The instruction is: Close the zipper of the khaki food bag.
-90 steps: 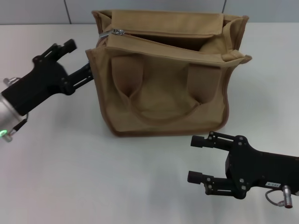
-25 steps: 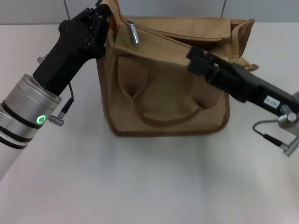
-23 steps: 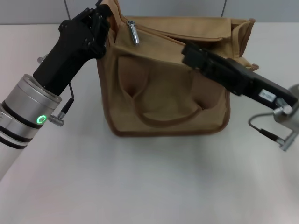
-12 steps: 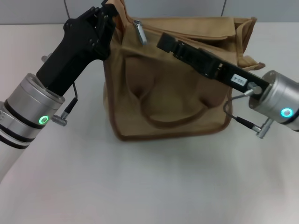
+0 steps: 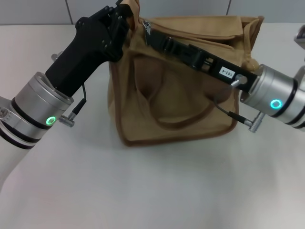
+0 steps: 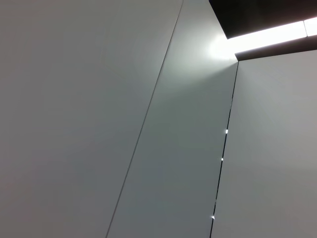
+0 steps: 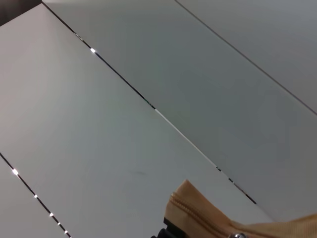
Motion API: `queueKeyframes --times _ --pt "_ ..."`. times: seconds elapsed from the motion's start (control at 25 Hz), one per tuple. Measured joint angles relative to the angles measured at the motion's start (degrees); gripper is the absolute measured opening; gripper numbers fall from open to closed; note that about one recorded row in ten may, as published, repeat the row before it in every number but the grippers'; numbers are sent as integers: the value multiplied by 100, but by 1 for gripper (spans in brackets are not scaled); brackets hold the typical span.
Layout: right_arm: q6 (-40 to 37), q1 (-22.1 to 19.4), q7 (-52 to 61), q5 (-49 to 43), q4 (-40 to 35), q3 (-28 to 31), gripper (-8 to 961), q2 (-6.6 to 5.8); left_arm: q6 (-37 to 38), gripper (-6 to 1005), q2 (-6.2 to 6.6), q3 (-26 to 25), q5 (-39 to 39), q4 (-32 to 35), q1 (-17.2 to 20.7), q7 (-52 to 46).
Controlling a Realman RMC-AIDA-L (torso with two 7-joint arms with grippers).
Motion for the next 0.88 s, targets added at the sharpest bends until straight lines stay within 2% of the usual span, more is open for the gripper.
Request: queueKeyframes --times 0.32,0.76,0.88 --pt "192 147 -1 5 65 4 362 0 0 7 0 -1 5 -82 -40 14" --pt "-141 243 -103 -66 65 -48 364 0 -17 6 0 0 4 -82 -67 47" --pt "-30 249 -130 -72 71 -14 365 0 -27 6 0 0 11 -80 -74 48"
